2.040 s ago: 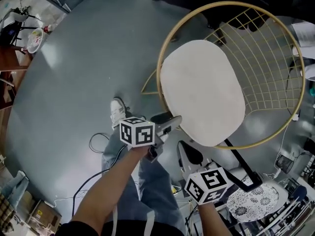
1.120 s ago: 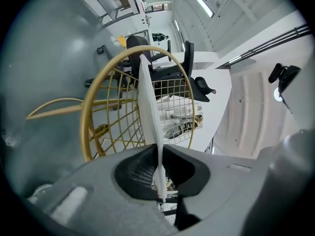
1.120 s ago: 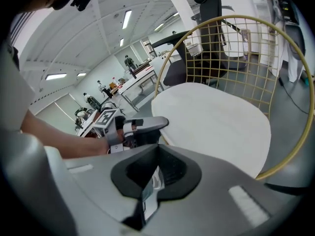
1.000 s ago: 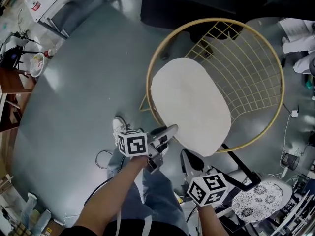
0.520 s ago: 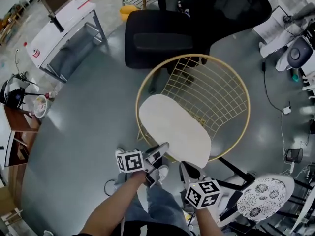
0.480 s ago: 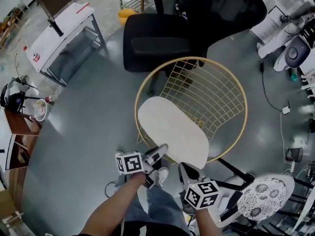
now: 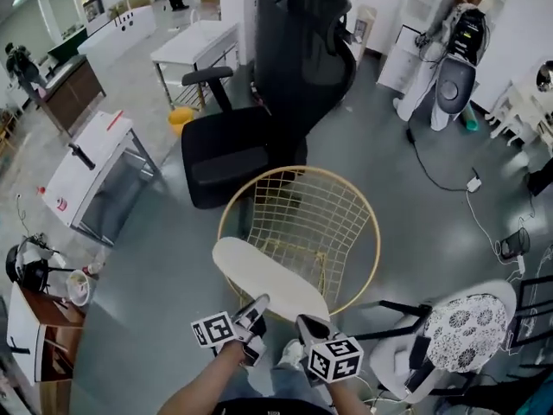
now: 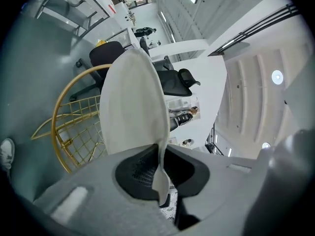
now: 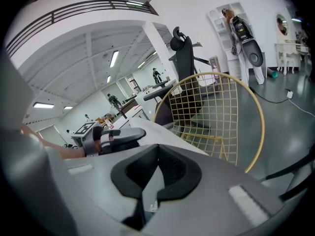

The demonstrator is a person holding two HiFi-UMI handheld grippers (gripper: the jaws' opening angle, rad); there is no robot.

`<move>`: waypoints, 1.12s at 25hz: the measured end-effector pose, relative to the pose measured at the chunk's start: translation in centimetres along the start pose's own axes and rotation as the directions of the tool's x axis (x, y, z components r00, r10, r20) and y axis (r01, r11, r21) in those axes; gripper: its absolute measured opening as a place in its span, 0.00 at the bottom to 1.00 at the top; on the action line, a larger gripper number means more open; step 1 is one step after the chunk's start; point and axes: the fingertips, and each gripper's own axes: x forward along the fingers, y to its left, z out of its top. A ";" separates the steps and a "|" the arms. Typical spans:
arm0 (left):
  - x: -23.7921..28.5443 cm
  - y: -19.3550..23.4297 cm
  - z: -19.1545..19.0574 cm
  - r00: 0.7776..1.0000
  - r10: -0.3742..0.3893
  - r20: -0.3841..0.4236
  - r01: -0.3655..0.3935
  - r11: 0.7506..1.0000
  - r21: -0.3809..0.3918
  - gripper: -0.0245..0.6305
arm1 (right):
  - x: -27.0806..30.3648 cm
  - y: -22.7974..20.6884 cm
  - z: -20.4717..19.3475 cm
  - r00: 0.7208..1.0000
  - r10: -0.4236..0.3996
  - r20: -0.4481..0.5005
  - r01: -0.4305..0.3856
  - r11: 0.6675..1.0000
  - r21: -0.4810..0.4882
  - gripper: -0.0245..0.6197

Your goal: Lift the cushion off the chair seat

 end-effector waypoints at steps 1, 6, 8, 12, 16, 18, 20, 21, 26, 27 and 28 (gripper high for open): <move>-0.4 -0.5 0.1 1.000 0.001 -0.001 -0.001 1.000 0.004 0.07 | -0.4 0.3 0.4 1.000 -0.006 0.015 0.006 1.000 0.004 0.04; -1.9 -3.1 0.9 0.999 -0.028 -0.019 0.028 0.999 0.026 0.07 | -1.7 2.1 2.7 0.994 -0.033 0.101 0.032 0.999 0.009 0.04; -2.3 -4.2 1.5 0.998 -0.059 -0.020 0.059 0.998 0.024 0.07 | -2.1 2.8 3.8 0.989 -0.042 0.141 0.040 0.999 0.019 0.04; -2.7 -8.2 2.9 0.985 -0.170 0.012 0.170 0.985 -0.027 0.07 | -3.3 3.7 5.7 0.976 -0.066 0.209 0.062 0.998 0.026 0.04; -3.5 -11.0 4.6 0.976 -0.216 0.032 0.216 0.976 -0.025 0.07 | -4.3 4.5 7.1 0.962 -0.085 0.260 0.081 0.996 0.027 0.04; -4.2 -12.0 5.9 0.972 -0.230 0.044 0.230 0.973 0.011 0.07 | -4.7 5.1 7.6 0.956 -0.087 0.280 0.084 0.996 0.023 0.04; -4.8 -13.2 7.1 0.964 -0.256 0.068 0.253 0.967 0.039 0.07 | -5.0 5.6 8.1 0.950 -0.091 0.297 0.089 0.996 0.021 0.04; -5.1 -13.9 7.6 0.960 -0.269 0.081 0.266 0.963 0.049 0.07 | -5.2 5.8 8.3 0.948 -0.090 0.306 0.087 0.996 0.024 0.04; -7.1 -16.4 9.5 0.943 -0.299 0.148 0.292 0.954 0.067 0.07 | -6.2 7.5 10.1 0.934 -0.054 0.352 0.062 0.998 -0.012 0.04; -7.4 -16.8 9.9 0.938 -0.306 0.160 0.298 0.952 0.074 0.07 | -6.4 7.8 10.4 0.932 -0.052 0.359 0.067 0.997 -0.031 0.04; -7.7 -17.1 10.2 0.934 -0.313 0.173 0.304 0.949 0.081 0.07 | -6.5 8.1 10.8 0.929 -0.051 0.366 0.073 0.996 -0.047 0.04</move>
